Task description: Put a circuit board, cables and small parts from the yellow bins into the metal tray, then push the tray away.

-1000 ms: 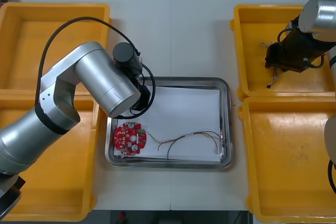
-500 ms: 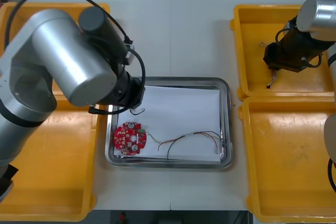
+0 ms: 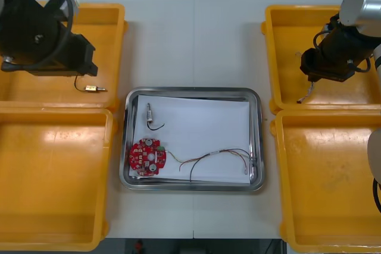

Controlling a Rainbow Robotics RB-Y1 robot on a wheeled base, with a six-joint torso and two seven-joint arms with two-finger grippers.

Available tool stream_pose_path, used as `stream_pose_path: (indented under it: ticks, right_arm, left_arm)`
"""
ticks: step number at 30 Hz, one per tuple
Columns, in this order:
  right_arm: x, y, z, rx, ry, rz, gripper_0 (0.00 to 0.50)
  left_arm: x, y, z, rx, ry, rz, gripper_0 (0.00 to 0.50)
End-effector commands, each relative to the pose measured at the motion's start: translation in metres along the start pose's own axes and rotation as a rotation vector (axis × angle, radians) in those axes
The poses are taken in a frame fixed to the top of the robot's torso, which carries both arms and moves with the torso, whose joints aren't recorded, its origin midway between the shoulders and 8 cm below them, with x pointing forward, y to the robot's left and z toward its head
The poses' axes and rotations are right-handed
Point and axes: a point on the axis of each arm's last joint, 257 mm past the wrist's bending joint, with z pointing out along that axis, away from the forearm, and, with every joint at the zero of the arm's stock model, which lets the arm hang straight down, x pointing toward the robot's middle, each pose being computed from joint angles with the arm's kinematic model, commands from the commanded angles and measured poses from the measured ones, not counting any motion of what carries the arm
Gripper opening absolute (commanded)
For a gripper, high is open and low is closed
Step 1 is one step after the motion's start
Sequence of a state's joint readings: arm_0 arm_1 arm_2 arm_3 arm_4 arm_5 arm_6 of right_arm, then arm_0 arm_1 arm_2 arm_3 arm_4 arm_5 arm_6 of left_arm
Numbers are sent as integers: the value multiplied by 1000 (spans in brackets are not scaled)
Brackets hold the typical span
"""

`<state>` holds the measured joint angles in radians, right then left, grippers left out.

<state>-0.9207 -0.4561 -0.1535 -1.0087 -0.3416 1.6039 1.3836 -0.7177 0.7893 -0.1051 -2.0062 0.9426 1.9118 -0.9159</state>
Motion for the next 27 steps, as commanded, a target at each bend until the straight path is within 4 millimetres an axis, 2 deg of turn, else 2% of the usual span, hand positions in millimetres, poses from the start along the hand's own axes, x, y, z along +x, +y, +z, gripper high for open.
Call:
stream_pose_path:
  ticks: [1,10,18,21,27]
  right_arm:
    - [-23,-3,-53,-1,-63,26,0]
    - [-8,-2,-101,11,-46,-5,0]
    - [-27,15,-136,-25,-168,-46,0]
    - [-32,24,-149,-40,-213,-71,0]
    - [-33,39,-165,-62,-270,-115,0]
  left_arm:
    - [-27,29,-28,-12,-32,185,500]
    - [-35,50,-30,34,-10,366,500]
    - [-38,75,-31,60,9,549,500]
    - [-43,85,-25,75,-2,622,500]
    - [-55,88,-4,80,-41,742,500]
